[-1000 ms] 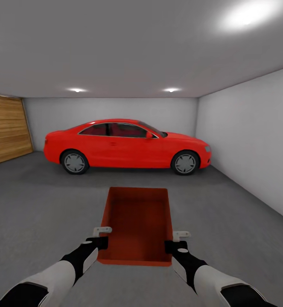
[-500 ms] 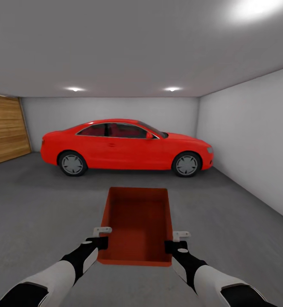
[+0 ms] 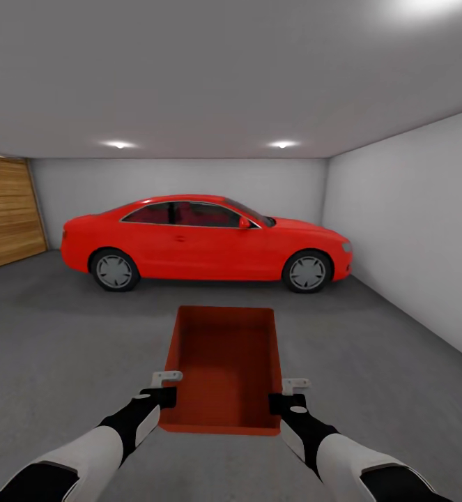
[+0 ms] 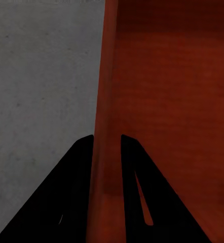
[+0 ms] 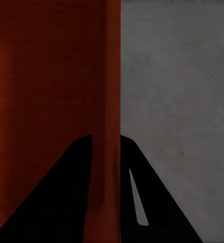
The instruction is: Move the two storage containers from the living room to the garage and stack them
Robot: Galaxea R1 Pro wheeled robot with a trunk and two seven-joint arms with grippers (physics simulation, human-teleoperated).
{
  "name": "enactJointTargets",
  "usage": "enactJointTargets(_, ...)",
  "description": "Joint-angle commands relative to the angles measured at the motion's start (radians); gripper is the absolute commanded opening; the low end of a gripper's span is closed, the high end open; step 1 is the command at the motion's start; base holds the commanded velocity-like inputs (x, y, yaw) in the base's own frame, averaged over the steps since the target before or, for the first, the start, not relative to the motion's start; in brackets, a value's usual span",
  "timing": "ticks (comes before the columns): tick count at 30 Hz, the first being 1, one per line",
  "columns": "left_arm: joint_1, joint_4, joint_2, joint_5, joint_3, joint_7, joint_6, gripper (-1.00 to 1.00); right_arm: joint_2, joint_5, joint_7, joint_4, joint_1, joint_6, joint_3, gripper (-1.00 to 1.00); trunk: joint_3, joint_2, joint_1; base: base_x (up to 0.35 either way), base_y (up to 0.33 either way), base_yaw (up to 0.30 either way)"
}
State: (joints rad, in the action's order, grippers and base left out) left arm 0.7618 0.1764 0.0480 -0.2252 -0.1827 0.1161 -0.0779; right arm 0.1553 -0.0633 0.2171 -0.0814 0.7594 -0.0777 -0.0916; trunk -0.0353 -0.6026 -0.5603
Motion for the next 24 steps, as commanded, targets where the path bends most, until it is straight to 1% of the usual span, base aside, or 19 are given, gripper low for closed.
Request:
enactJointTargets(1,0.001,0.011,0.0,0.012,0.037,0.042,0.018,-1.0,0.0,-0.015,0.008,0.023,0.0,-0.007,0.0,-1.0,0.0,0.0,-0.001,0.321,0.0,0.0)
enactJointTargets(6,0.001,0.011,0.0,0.012,0.037,0.042,0.018,-1.0,0.0,-0.015,0.008,0.025,0.0,-0.007,-0.001,-1.0,0.0,0.0,-0.001,0.321,0.0,-0.005)
enactJointTargets(7,0.001,0.011,0.0,0.012,0.037,0.042,0.018,-1.0,0.001,-0.015,0.009,0.025,0.0,-0.007,-0.002,-1.0,0.0,0.0,-0.001,0.321,0.0,-0.188)
enactJointTargets(24,0.001,0.012,0.0,0.012,0.037,0.042,0.019,-1.0,0.001,-0.015,0.008,0.023,0.0,-0.007,0.0,-1.0,0.0,0.0,-0.001,0.321,0.0,-0.244)
